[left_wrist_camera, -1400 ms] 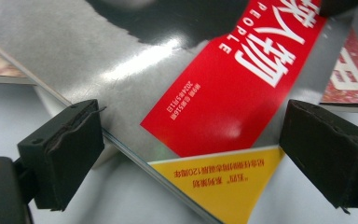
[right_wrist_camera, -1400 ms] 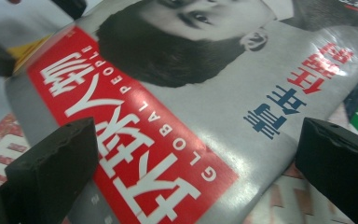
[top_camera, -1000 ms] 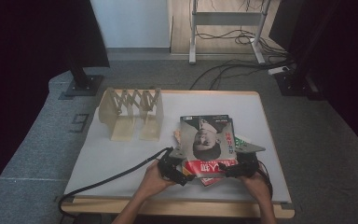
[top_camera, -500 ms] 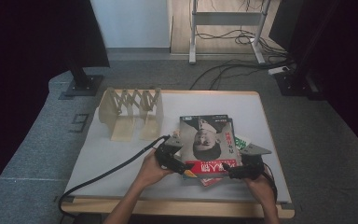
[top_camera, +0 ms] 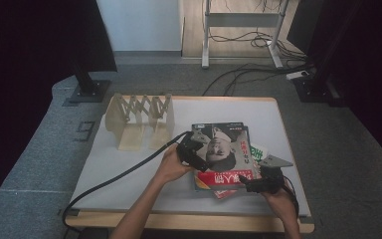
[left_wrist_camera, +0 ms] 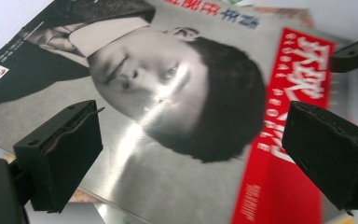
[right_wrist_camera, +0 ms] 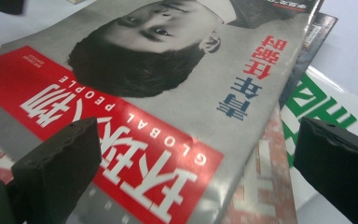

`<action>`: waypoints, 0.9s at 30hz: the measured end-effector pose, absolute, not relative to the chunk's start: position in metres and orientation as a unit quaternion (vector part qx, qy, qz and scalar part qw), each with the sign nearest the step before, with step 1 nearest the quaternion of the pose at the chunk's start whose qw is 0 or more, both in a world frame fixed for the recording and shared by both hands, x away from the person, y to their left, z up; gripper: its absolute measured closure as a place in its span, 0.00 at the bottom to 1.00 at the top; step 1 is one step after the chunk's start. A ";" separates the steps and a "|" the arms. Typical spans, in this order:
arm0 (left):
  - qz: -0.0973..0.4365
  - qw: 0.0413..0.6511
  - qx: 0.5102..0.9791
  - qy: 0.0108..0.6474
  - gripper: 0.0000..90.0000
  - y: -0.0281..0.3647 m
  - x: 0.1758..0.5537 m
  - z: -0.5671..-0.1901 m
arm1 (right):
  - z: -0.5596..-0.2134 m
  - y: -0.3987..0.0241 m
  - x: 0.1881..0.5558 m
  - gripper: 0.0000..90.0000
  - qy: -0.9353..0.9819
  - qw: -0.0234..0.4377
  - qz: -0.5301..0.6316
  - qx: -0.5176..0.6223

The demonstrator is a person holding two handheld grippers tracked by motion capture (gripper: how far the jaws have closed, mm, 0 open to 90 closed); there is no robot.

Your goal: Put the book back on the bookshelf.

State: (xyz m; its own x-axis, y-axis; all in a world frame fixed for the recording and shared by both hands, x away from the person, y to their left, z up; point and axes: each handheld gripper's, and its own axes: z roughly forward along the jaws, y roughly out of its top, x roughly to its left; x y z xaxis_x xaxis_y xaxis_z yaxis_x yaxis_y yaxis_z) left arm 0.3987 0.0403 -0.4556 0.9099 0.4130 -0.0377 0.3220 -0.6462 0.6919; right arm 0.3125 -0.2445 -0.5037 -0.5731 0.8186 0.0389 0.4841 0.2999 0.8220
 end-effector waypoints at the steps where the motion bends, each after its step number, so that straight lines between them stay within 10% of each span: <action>1: 0.062 0.366 0.905 0.207 0.05 0.038 0.401 -0.461 | -0.504 -0.243 0.316 0.01 0.783 0.200 0.419 0.415; 20: 0.064 0.357 0.900 0.242 0.01 0.057 0.389 -0.500 | -0.509 -0.219 0.348 0.13 0.807 0.176 0.423 0.373; 27: 0.050 0.365 0.895 0.250 0.01 0.062 0.382 -0.504 | -0.511 -0.225 0.350 0.01 0.791 0.202 0.400 0.416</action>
State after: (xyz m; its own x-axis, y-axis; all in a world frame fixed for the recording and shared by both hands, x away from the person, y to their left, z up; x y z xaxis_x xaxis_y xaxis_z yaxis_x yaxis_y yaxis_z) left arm 0.3823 0.0624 -0.5036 0.8696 0.4847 -0.0941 0.4122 -0.6079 0.6786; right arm 0.3505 -0.2248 -0.5110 -0.5722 0.8200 0.0139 0.4974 0.3335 0.8008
